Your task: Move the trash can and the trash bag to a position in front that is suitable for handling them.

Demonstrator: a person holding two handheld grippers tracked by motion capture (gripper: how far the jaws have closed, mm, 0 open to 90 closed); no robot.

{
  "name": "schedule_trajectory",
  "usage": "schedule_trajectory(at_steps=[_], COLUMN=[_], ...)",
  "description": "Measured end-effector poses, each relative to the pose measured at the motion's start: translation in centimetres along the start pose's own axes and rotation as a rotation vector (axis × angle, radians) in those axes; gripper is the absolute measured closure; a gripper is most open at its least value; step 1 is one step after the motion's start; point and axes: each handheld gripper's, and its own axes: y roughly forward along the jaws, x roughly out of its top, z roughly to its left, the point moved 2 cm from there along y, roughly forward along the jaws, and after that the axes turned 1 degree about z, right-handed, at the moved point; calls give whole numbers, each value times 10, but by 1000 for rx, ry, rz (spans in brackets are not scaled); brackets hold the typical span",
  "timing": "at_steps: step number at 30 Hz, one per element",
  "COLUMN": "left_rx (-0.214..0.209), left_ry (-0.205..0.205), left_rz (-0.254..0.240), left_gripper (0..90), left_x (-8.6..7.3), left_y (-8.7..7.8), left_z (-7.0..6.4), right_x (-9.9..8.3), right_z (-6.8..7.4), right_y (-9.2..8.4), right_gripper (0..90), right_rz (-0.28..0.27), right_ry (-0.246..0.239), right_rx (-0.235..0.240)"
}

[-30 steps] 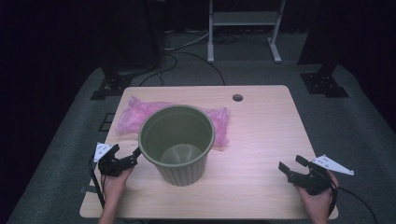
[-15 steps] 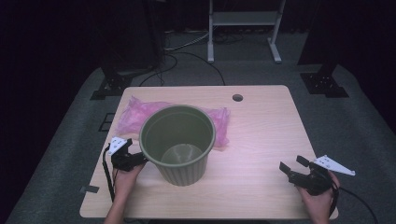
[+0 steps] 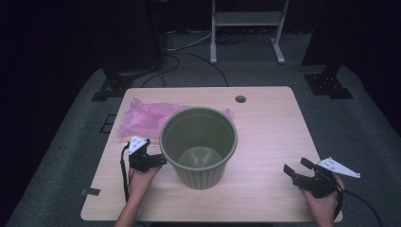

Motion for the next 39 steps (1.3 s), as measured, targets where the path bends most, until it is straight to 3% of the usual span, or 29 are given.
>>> schedule_trajectory(at_steps=[6,13,18,21,24,31,36,38,39], left_rx=[-73,-126,-142,-133,-105,-103,-106,-113,-113], left_ry=[30,61,82,95,115,149,169,147,147], left_rz=[15,27,38,42,46,61,122,167,167], left_gripper=[0,0,0,0,0,36,40,54,54], left_x=[3,6,7,11,22,44,55,54,54], left_y=[20,34,39,39,39,52,75,89,89], left_z=[-30,-55,-60,-53,-33,-2,20,30,30], right_x=[0,-1,0,-1,-1,0,0,0,0], right_z=[-3,-5,-6,-8,-10,-10,-10,-10,-10], right_y=[-2,-4,-4,-5,-6,-4,-4,-3,-3], right_gripper=[140,140,140,140,140,140,140,140,140], right_rz=[-4,-7,-9,-11,-12,-7,-5,-4,-4], right_ry=[4,6,3,8,8,4,1,0,0], right_rx=[-5,-6,-7,-6,-9,-8,-7,-8,-8])
